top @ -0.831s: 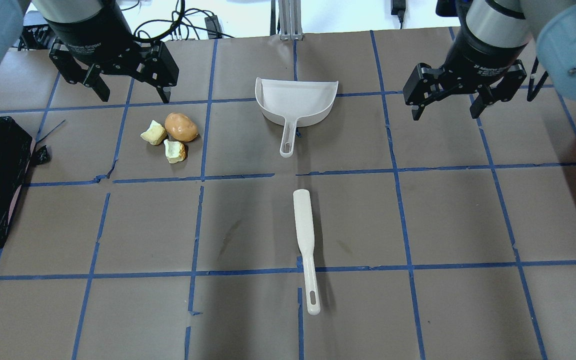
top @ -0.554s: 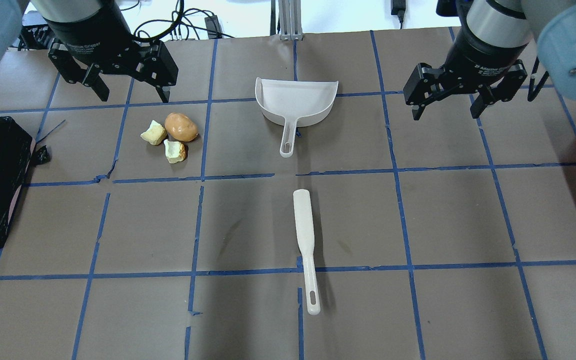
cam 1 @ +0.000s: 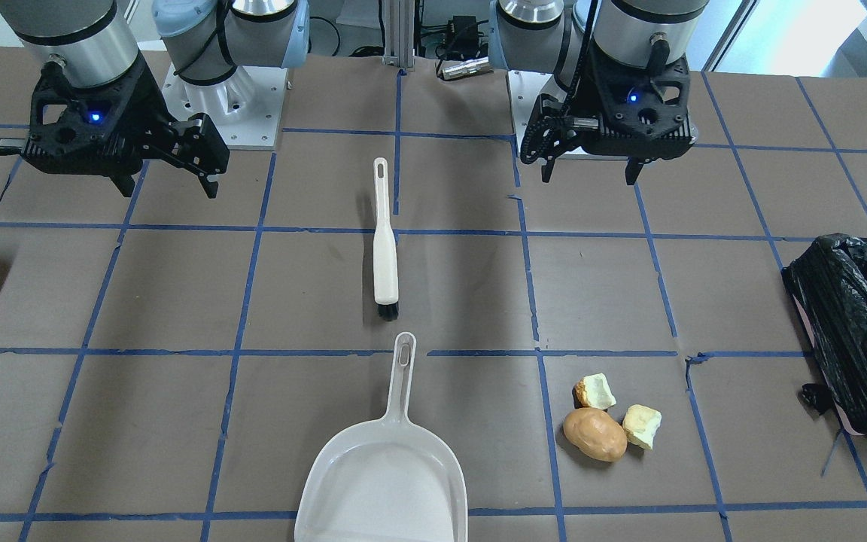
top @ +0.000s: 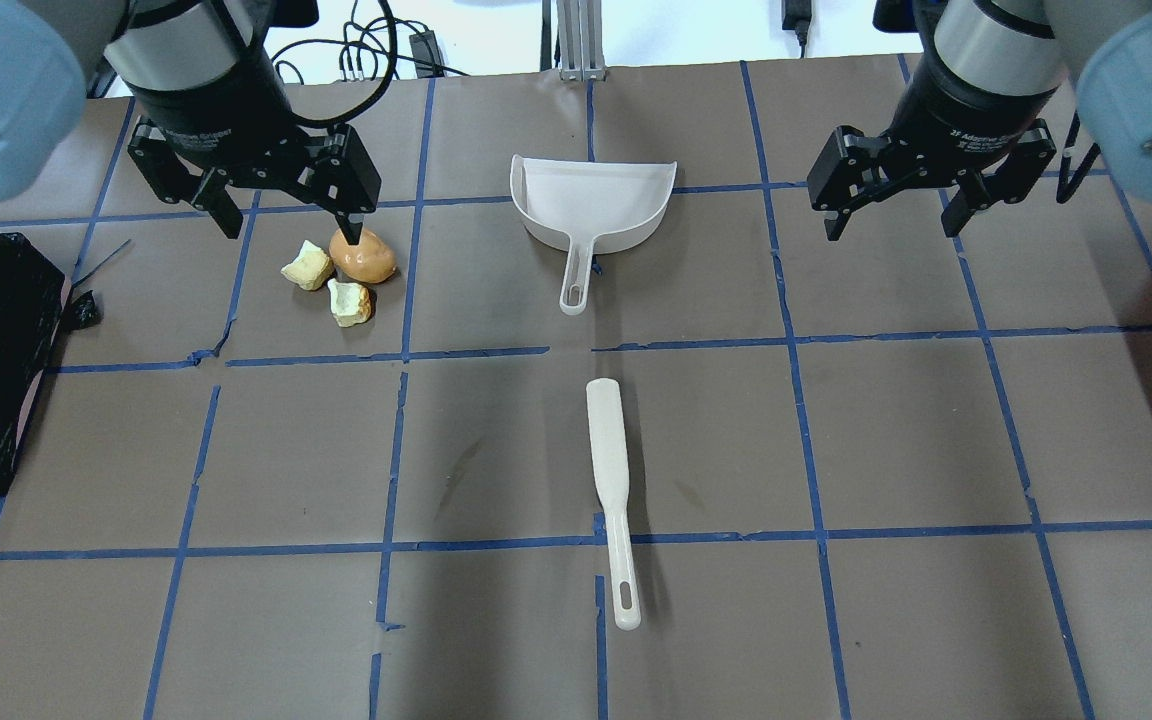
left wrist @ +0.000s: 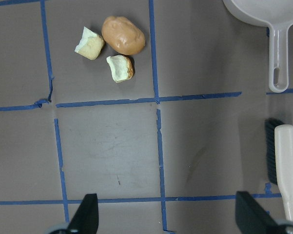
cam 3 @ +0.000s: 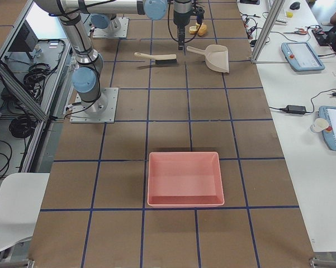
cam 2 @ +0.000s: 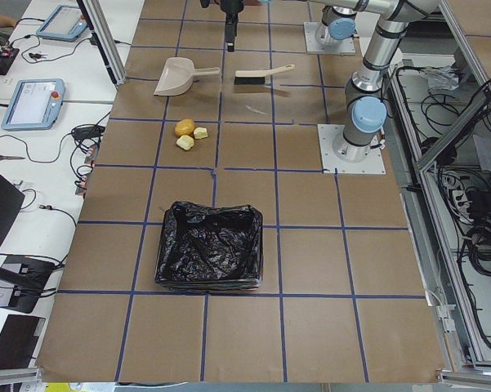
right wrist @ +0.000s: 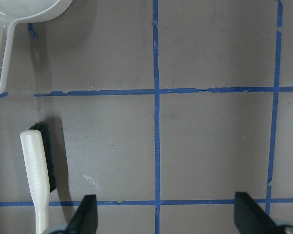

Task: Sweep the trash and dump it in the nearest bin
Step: 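Move the left gripper toward the white dustpan handle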

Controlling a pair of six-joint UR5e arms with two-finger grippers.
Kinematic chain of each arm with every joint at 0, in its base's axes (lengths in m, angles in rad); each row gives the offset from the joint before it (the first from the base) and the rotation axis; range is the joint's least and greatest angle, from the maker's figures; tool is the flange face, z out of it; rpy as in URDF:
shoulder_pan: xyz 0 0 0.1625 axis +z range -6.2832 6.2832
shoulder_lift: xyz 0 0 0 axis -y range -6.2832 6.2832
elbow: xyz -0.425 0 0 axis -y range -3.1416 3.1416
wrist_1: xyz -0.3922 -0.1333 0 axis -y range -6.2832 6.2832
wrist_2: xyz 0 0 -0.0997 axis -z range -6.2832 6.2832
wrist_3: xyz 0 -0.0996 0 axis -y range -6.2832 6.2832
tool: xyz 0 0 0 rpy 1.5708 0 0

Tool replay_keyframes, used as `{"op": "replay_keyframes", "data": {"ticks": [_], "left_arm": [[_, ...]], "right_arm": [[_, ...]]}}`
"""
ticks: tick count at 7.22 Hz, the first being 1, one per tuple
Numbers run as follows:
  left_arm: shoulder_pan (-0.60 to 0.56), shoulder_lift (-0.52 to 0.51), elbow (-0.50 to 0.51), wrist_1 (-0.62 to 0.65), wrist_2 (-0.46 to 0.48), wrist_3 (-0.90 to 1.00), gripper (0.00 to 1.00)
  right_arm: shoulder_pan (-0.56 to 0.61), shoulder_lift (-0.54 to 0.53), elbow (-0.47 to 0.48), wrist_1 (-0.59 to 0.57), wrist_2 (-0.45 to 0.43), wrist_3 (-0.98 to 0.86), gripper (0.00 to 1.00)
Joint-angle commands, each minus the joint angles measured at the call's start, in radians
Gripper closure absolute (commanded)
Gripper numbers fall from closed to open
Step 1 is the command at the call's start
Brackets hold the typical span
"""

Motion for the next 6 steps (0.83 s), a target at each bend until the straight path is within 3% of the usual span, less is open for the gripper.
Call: {"op": "replay_keyframes", "data": {"ticks": [1, 4, 6], "left_arm": [[-0.028, -0.002, -0.052, 0.051, -0.002, -0.003, 0.00], [-0.066, -0.103, -0.049, 0.192, -0.075, -0.009, 0.00], [-0.128, -0.209, -0.026, 0.313, -0.071, -0.004, 0.00]], "right_arm": [[0.000, 0.001, 0.000, 0.004, -0.002, 0.001, 0.00], [0.000, 0.001, 0.000, 0.005, -0.002, 0.002, 0.00], [0.000, 0.001, 0.000, 0.005, -0.002, 0.002, 0.00]]}}
